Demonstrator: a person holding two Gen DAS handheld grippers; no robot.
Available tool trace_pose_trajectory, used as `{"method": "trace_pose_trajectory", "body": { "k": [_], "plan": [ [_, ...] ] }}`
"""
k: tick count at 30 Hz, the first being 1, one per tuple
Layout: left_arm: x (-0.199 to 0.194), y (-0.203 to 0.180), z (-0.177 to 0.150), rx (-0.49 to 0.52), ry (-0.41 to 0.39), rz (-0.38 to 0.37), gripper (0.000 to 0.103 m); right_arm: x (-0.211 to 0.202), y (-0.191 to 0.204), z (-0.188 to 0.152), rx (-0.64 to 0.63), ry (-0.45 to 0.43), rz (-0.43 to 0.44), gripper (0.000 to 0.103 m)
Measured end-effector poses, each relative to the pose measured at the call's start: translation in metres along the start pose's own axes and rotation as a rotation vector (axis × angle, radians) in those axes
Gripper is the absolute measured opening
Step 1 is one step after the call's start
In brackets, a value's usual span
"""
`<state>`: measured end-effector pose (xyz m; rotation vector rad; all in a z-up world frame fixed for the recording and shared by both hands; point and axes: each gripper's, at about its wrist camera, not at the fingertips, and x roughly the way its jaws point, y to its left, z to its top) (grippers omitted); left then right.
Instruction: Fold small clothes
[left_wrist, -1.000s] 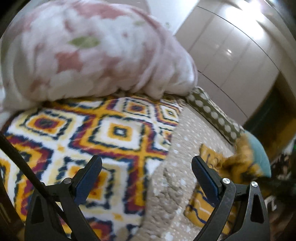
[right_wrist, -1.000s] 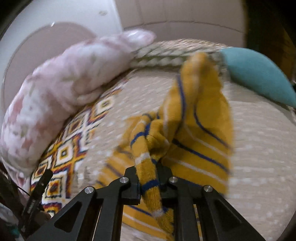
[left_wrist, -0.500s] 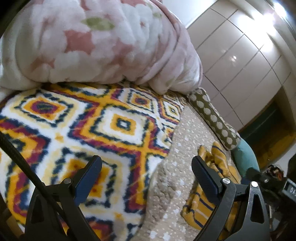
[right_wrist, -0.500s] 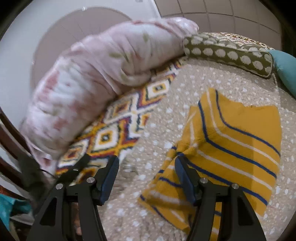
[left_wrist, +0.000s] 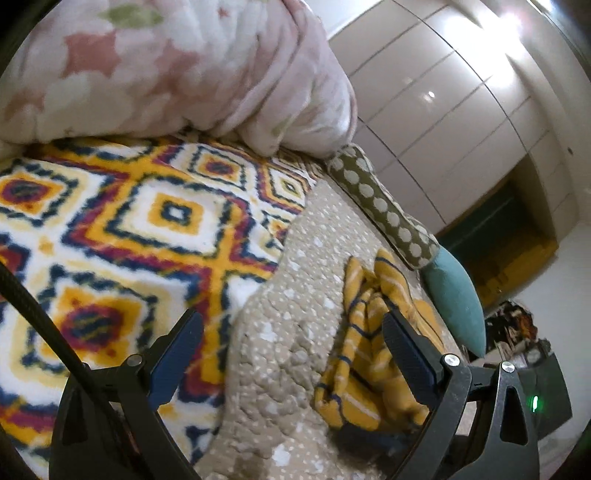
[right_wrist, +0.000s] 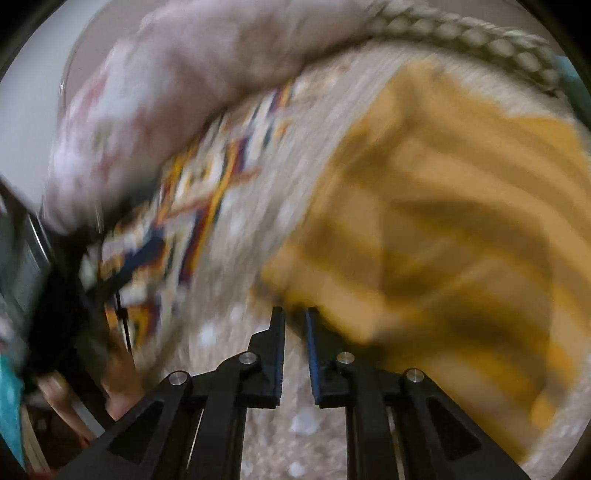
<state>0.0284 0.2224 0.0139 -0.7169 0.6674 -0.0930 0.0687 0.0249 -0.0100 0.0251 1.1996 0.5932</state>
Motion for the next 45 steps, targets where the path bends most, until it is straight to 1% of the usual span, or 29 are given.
{"method": "trace_pose_trajectory", "body": {
  "k": [3, 6, 7, 8, 9, 10, 11, 13, 14, 15, 16, 17, 18, 20, 22, 23, 26, 28, 29, 31, 33, 34, 35, 37, 38, 40, 42, 45],
  "plan": [
    [0.005, -0.011, -0.004, 0.046, 0.023, -0.013, 0.096, -0.018, 0.01, -0.017, -0.04, -0.042, -0.008, 0.013],
    [0.014, -0.019, -0.01, 0.077, 0.06, -0.016, 0.097, -0.065, -0.01, -0.029, 0.011, -0.144, 0.003, 0.015],
    [0.017, -0.022, -0.011, 0.084, 0.074, -0.023, 0.097, -0.084, -0.023, -0.033, 0.049, -0.194, -0.007, 0.022],
    [0.02, -0.025, -0.013, 0.092, 0.084, -0.031, 0.097, -0.101, -0.036, -0.037, 0.088, -0.24, -0.029, 0.037],
    [0.022, -0.027, -0.014, 0.1, 0.09, -0.038, 0.097, -0.116, -0.052, -0.04, 0.129, -0.286, -0.065, 0.047],
    [0.025, -0.031, -0.015, 0.111, 0.099, -0.047, 0.097, -0.13, -0.071, -0.044, 0.181, -0.334, -0.106, 0.065],
    [0.031, -0.036, -0.016, 0.124, 0.119, -0.072, 0.097, -0.139, -0.088, -0.047, 0.231, -0.365, -0.126, 0.07],
    [0.04, -0.044, -0.018, 0.126, 0.167, -0.133, 0.097, -0.15, -0.124, -0.057, 0.349, -0.395, -0.123, 0.07],
    [0.047, -0.049, -0.019, 0.122, 0.2, -0.172, 0.091, -0.151, -0.139, -0.06, 0.4, -0.405, -0.11, 0.07],
    [0.053, -0.052, -0.021, 0.121, 0.229, -0.206, 0.061, -0.148, -0.153, -0.064, 0.452, -0.413, -0.093, 0.07],
    [0.059, -0.057, -0.023, 0.124, 0.265, -0.232, 0.035, -0.146, -0.159, -0.065, 0.48, -0.414, -0.082, 0.07],
    [0.065, -0.06, -0.026, 0.134, 0.306, -0.23, 0.009, -0.141, -0.166, -0.066, 0.504, -0.414, -0.069, 0.07],
    [0.066, -0.061, -0.027, 0.142, 0.307, -0.206, 0.009, -0.136, -0.172, -0.067, 0.523, -0.413, -0.052, 0.07],
    [0.057, -0.06, -0.025, 0.146, 0.265, -0.167, 0.008, -0.128, -0.181, -0.067, 0.546, -0.411, -0.002, 0.07],
    [0.047, -0.055, -0.023, 0.14, 0.24, -0.157, 0.009, -0.115, -0.182, -0.062, 0.56, -0.41, 0.046, 0.07],
    [0.045, -0.052, -0.024, 0.14, 0.231, -0.134, 0.009, -0.11, -0.181, -0.059, 0.561, -0.412, 0.068, 0.071],
    [0.054, -0.046, -0.031, 0.13, 0.258, -0.093, 0.009, -0.085, -0.189, -0.048, 0.572, -0.409, 0.144, 0.072],
    [0.06, -0.041, -0.034, 0.116, 0.275, -0.077, 0.009, -0.069, -0.192, -0.041, 0.584, -0.408, 0.21, 0.072],
    [0.063, -0.04, -0.036, 0.114, 0.276, -0.07, 0.009, -0.061, -0.191, -0.039, 0.587, -0.402, 0.229, 0.072],
    [0.065, -0.036, -0.037, 0.108, 0.278, -0.069, 0.009, -0.053, -0.186, -0.034, 0.58, -0.423, 0.211, 0.072],
    [0.066, -0.034, -0.039, 0.106, 0.275, -0.071, 0.01, -0.049, -0.182, -0.03, 0.598, -0.427, 0.214, 0.065],
    [0.064, -0.034, -0.04, 0.107, 0.27, -0.072, 0.01, -0.048, -0.182, -0.029, 0.609, -0.419, 0.233, 0.055],
    [0.063, -0.033, -0.041, 0.11, 0.263, -0.073, 0.011, -0.047, -0.185, -0.029, 0.619, -0.415, 0.247, 0.047],
    [0.06, -0.039, -0.044, 0.13, 0.247, -0.057, 0.011, -0.051, -0.188, -0.029, 0.623, -0.414, 0.275, 0.037],
    [0.059, -0.045, -0.047, 0.145, 0.239, -0.037, 0.011, -0.056, -0.189, -0.03, 0.615, -0.417, 0.279, 0.034],
    [0.06, -0.063, -0.055, 0.181, 0.234, 0.006, 0.011, -0.07, -0.185, -0.028, 0.561, -0.427, 0.248, 0.032],
    [0.063, -0.083, -0.066, 0.221, 0.242, 0.028, 0.011, -0.082, -0.183, -0.029, 0.529, -0.443, 0.228, 0.031],
    [0.07, -0.111, -0.086, 0.27, 0.276, 0.014, 0.011, -0.106, -0.194, -0.038, 0.517, -0.478, 0.2, 0.03]
  ]
}}
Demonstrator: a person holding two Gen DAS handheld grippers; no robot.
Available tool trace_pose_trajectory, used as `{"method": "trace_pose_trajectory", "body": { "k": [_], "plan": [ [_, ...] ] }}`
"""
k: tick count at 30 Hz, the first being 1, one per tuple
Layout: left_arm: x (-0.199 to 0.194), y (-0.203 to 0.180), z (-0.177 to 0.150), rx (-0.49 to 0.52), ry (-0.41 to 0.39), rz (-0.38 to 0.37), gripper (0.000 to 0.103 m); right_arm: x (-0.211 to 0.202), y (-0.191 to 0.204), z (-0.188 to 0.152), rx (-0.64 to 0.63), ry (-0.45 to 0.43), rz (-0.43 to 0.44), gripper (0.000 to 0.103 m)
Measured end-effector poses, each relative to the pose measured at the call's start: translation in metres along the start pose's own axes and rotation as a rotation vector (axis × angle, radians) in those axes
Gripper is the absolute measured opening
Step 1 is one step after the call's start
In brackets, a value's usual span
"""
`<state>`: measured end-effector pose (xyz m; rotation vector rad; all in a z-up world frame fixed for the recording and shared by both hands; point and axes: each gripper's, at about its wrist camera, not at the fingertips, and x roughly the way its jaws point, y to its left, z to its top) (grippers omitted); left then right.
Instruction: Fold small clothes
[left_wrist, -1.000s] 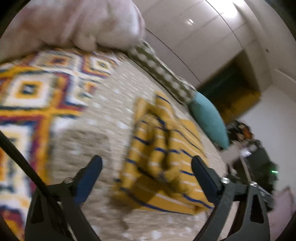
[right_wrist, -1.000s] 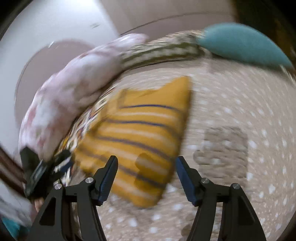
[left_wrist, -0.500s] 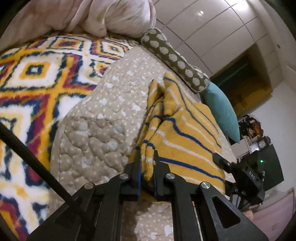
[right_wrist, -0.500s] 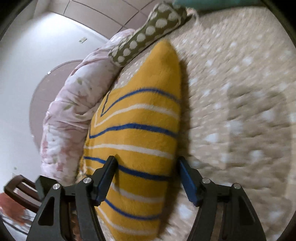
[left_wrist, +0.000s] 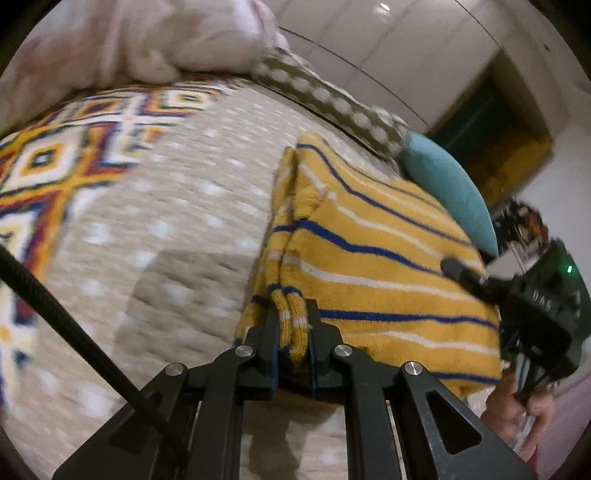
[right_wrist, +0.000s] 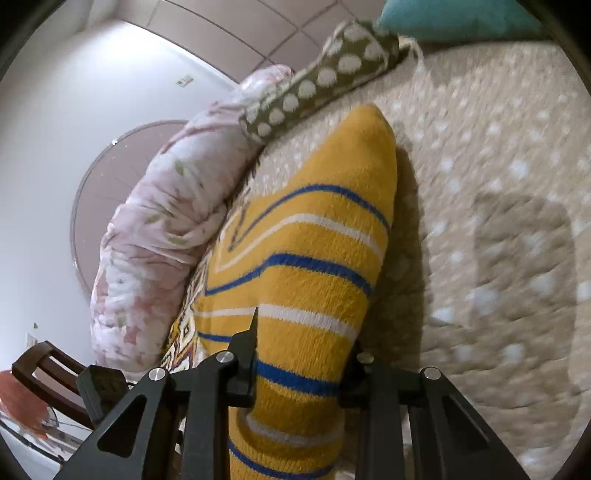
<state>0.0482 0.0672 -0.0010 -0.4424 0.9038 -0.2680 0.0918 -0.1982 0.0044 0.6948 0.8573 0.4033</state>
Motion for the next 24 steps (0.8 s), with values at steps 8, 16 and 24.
{"method": "trace_pose_trajectory", "body": {
  "k": [8, 16, 24],
  "plan": [
    [0.037, -0.08, -0.024, 0.136, 0.099, -0.079, 0.012, -0.084, -0.076, 0.003, 0.024, -0.061, -0.117, 0.031],
    [-0.012, -0.085, -0.037, 0.286, -0.008, 0.066, 0.054, -0.107, -0.089, -0.012, 0.033, -0.081, -0.162, 0.048],
    [-0.018, 0.002, -0.027, 0.163, -0.055, 0.298, 0.073, -0.165, -0.055, -0.027, -0.115, -0.233, -0.301, 0.048]
  ]
}}
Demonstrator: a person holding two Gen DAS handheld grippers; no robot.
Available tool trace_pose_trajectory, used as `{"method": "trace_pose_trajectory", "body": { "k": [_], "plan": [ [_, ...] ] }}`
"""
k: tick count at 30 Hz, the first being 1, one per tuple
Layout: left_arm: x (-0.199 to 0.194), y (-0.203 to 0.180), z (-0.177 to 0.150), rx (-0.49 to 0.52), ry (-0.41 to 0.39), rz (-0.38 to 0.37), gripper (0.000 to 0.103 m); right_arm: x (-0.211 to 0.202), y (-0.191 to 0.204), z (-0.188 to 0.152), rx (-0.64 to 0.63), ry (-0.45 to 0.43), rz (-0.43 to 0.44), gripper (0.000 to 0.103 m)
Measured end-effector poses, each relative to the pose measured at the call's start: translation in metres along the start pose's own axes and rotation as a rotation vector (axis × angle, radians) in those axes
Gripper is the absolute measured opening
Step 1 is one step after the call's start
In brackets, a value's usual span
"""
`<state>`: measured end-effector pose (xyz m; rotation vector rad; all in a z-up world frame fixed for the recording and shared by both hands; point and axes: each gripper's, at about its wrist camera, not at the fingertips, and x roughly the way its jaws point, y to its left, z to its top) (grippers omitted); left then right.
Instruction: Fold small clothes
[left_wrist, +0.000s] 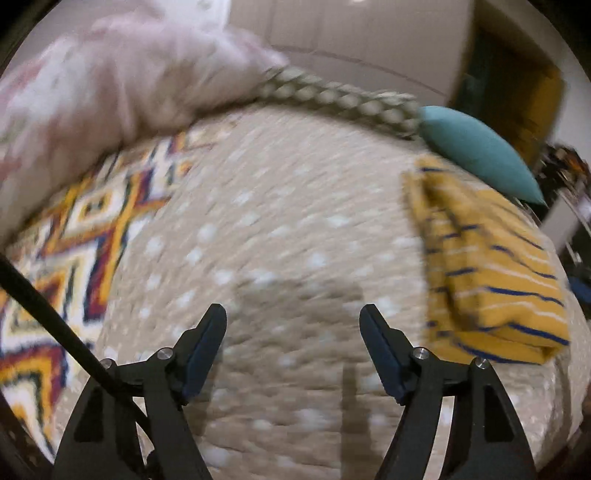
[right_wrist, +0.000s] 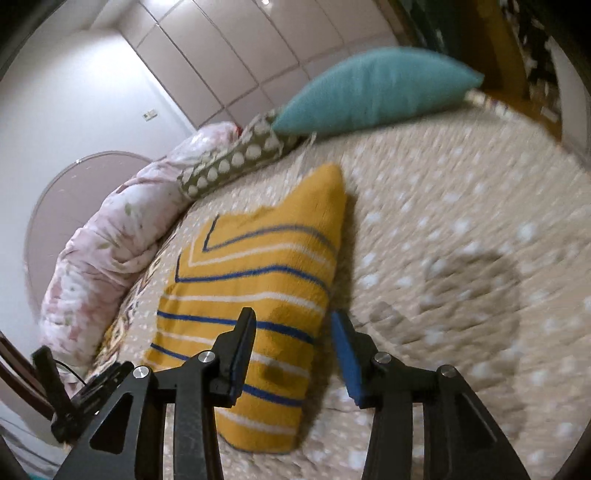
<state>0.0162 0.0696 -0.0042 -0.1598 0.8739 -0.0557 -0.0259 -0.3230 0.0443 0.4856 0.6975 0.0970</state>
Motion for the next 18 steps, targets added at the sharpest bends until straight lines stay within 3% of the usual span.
{"method": "trace_pose_trajectory", "body": {
  "k": [2, 4, 6, 9, 11, 14, 16, 18],
  "plan": [
    [0.01, 0.012, -0.002, -0.037, 0.0, -0.033, 0.075, -0.012, 0.007, 0.004, -0.019, -0.041, 0.009, 0.048],
    [0.012, 0.008, 0.0, -0.002, -0.007, -0.046, 0.085, -0.015, 0.019, 0.007, -0.037, -0.051, 0.045, 0.048],
    [0.016, 0.0, -0.002, 0.059, 0.007, -0.04, 0.096, -0.008, 0.037, 0.01, -0.054, -0.032, 0.091, 0.048],
    [0.018, -0.011, -0.006, 0.11, 0.017, -0.014, 0.099, 0.018, 0.067, 0.012, -0.059, 0.021, 0.17, 0.043],
    [0.02, -0.008, -0.006, 0.101, 0.013, -0.029, 0.099, 0.043, 0.084, 0.011, -0.048, 0.068, 0.227, 0.036],
    [0.02, -0.008, -0.007, 0.091, 0.006, -0.044, 0.099, 0.09, 0.101, 0.001, 0.002, 0.18, 0.307, 0.036],
    [0.02, -0.009, -0.007, 0.092, 0.006, -0.042, 0.099, 0.124, 0.105, -0.015, 0.055, 0.299, 0.368, 0.035],
    [0.02, -0.009, -0.007, 0.092, 0.006, -0.043, 0.099, 0.139, 0.107, -0.035, 0.084, 0.347, 0.4, 0.03]
  ]
}}
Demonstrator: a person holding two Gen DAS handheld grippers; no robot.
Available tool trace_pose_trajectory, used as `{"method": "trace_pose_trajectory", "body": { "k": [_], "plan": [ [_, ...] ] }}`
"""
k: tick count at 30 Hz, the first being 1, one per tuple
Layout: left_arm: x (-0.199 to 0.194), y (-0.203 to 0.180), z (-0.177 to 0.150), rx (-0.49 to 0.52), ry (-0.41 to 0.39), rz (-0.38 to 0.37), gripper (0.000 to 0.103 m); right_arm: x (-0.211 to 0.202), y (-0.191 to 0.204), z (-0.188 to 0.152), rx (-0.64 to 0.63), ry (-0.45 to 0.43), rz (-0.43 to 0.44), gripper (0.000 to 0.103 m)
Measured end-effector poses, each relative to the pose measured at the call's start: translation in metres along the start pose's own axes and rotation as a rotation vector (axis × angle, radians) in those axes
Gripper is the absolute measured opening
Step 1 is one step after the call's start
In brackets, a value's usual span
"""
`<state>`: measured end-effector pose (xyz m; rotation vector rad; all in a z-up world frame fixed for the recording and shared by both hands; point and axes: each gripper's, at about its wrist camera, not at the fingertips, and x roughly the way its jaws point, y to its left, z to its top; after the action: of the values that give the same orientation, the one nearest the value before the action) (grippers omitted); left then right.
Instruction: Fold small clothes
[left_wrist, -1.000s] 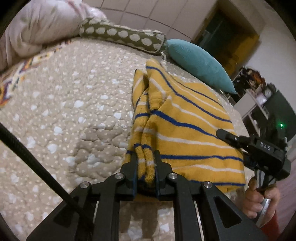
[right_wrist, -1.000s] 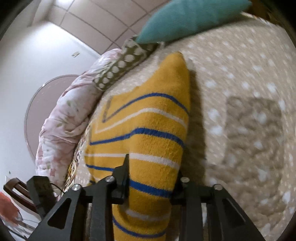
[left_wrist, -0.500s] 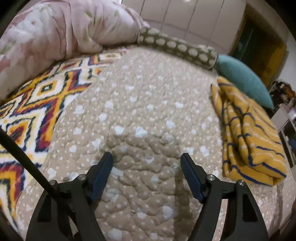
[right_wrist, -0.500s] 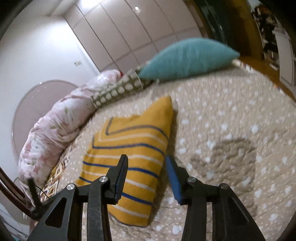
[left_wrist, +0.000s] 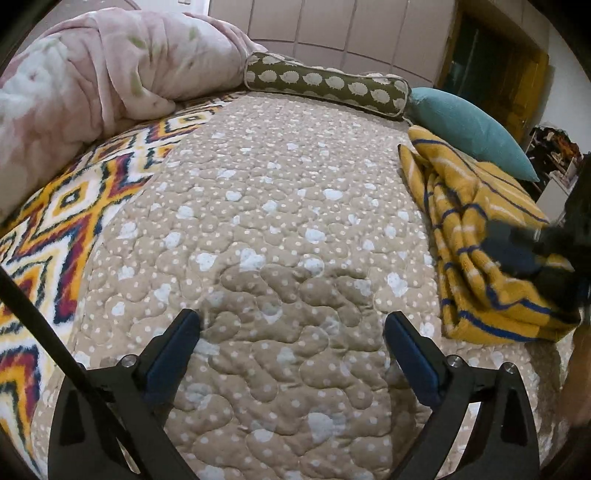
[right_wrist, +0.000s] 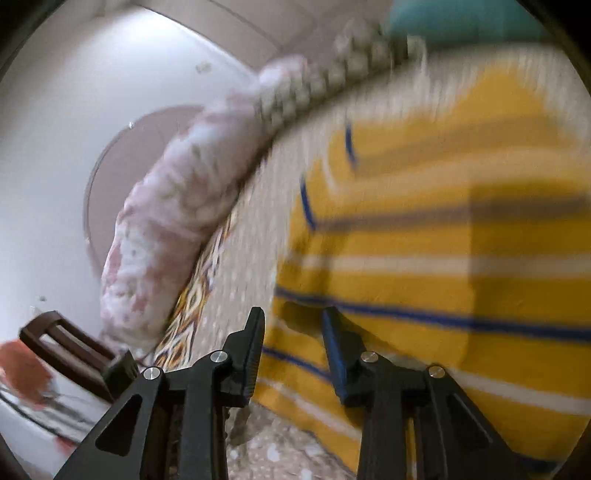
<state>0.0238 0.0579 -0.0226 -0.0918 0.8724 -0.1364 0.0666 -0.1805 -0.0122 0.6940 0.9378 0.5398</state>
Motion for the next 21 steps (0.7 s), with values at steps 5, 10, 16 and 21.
{"method": "trace_pose_trajectory", "body": {
  "k": [5, 10, 16, 21],
  "plan": [
    [0.001, -0.001, 0.0, 0.002, 0.003, 0.005, 0.099, -0.002, 0.011, -0.032, -0.07, 0.021, 0.011, 0.03],
    [0.001, -0.001, -0.001, 0.003, 0.003, 0.007, 0.099, -0.02, -0.012, -0.069, 0.027, 0.045, 0.089, 0.031],
    [0.001, -0.005, -0.001, 0.021, 0.009, 0.038, 0.1, -0.08, 0.013, -0.089, -0.133, -0.084, 0.018, 0.034],
    [0.002, -0.007, -0.001, 0.036, 0.014, 0.063, 0.1, -0.126, 0.011, -0.062, -0.154, -0.241, -0.036, 0.04]
  ]
}}
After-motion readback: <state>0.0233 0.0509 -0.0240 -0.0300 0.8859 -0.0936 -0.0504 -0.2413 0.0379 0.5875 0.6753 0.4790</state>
